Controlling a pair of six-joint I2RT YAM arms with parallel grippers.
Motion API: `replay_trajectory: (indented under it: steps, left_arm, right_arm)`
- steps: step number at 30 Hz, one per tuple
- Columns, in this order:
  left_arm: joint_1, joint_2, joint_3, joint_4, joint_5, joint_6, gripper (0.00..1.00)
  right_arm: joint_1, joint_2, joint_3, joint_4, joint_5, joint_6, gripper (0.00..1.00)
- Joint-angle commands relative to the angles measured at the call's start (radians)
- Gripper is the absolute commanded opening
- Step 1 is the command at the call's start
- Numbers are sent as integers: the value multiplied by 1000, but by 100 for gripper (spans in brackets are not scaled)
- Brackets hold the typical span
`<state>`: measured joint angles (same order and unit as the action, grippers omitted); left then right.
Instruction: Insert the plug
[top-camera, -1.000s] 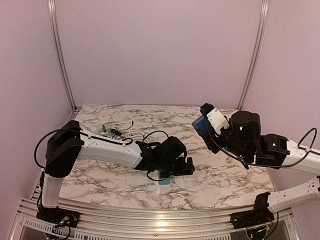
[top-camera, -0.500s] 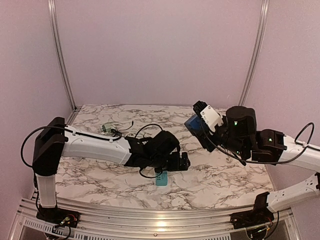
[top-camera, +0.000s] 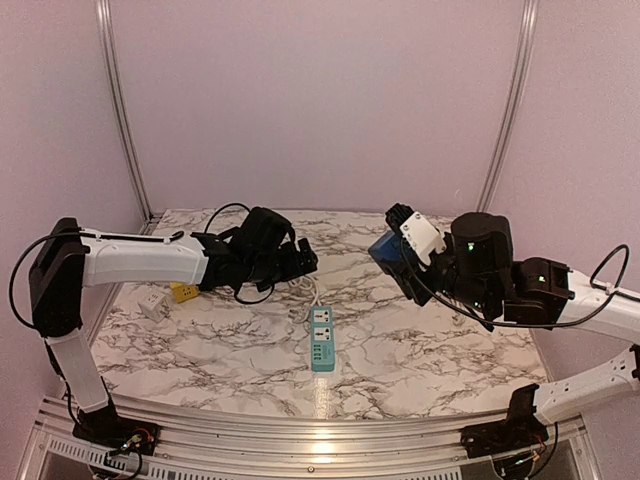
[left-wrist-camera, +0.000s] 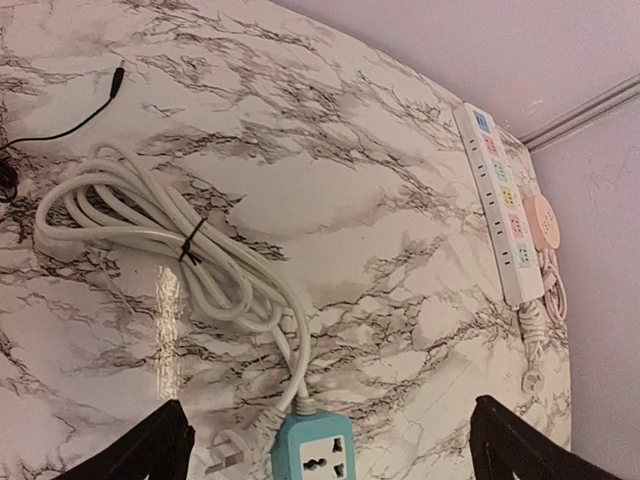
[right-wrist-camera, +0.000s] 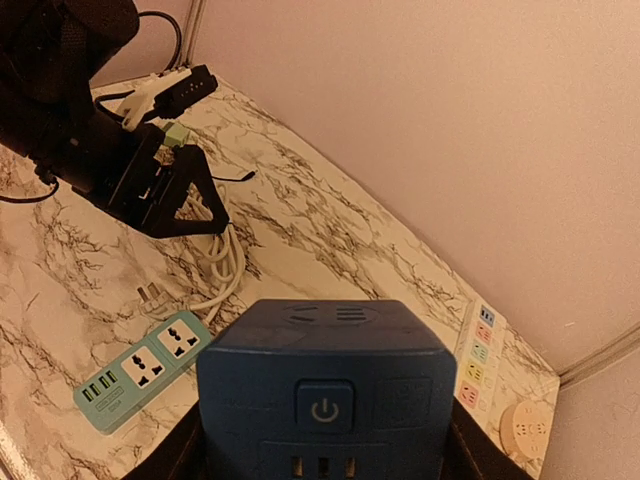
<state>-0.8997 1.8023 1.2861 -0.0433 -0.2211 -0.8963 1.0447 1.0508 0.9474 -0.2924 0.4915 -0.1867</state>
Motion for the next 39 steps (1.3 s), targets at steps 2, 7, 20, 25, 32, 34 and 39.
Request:
replay_trajectory:
  steps: [2, 7, 20, 25, 32, 34, 39]
  left_arm:
    - [79, 50, 12, -80, -82, 36, 99]
    - [127, 150, 86, -93, -60, 65, 99]
    - [172, 351, 226, -55, -28, 82, 99]
    - [175, 424, 319, -20, -9, 143, 99]
    - [176, 524, 456, 8, 8, 227, 99]
    - [176, 536, 463, 68, 32, 237, 99]
    - [174, 568, 489, 198, 131, 231, 99]
  right_arm:
    - [-4, -14, 7, 21, -19, 17, 0]
    - [-3, -14, -3, 25, -33, 24, 0]
    - [-3, -11, -25, 38, -47, 20, 0]
    - [-3, -5, -21, 27, -46, 12, 0]
    - [-3, -12, 4, -34, -88, 4, 0]
    - [-3, -9, 5, -46, -96, 6, 0]
    - [-4, 13, 13, -78, -146, -11, 0]
